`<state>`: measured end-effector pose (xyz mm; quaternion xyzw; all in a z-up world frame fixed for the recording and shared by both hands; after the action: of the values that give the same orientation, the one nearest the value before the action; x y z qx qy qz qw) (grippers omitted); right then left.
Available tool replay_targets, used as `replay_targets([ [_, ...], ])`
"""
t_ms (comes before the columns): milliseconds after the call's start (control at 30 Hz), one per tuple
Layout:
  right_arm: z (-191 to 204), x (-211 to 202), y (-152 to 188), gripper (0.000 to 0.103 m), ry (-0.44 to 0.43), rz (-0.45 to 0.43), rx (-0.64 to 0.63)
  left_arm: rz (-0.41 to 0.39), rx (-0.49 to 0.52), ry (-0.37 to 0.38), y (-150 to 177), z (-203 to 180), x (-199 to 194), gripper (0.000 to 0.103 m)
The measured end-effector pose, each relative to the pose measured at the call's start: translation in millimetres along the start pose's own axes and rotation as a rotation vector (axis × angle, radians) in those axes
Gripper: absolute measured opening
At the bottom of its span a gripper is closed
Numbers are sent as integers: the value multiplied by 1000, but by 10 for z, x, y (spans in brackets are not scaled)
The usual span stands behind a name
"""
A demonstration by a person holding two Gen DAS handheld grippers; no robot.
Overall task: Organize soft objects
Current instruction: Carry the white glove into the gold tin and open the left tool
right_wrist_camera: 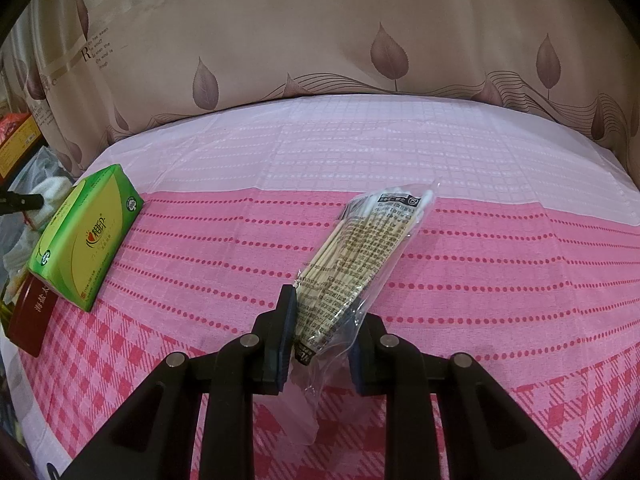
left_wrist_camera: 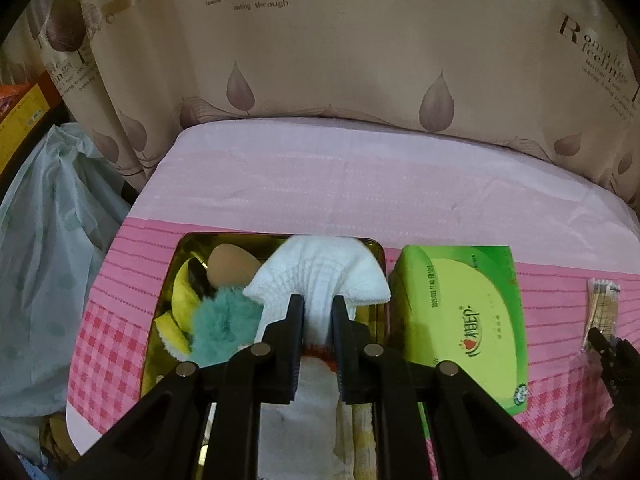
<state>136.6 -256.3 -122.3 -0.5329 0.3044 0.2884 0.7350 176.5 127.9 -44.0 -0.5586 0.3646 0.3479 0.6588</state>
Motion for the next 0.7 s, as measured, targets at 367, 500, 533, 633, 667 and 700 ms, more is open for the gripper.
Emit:
replay_targets([
  [367, 2, 0, -2, 21, 0, 0, 0, 35, -10, 7, -8, 26, 253, 13],
  [500, 3, 1, -1, 21, 0, 0, -1, 32, -11, 6, -6, 34, 272, 14],
  [533, 5, 1, -1, 21, 0, 0, -1, 32, -12, 3, -6, 38, 272, 14],
  [633, 4, 1, 1, 22, 0, 0, -1, 34, -11, 0, -9, 43, 277, 16],
  [667, 4, 1, 1, 22, 0, 0, -1, 34, -8, 2, -7, 22, 273, 17],
  [700, 2, 0, 1, 22, 1, 0, -2, 35, -5, 1, -6, 18, 271, 19],
])
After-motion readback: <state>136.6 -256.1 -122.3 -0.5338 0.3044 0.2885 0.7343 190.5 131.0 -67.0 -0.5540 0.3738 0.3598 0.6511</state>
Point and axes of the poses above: each gripper's, at about its wrist camera, not at the fingertips, and x roughly the way its jaws point, z to its left, y to its underside, the point moved 5 cm from there along x, roughly the way its jaws point, and after that the axes turned 3 degrees about x, right-handed, at the moved point
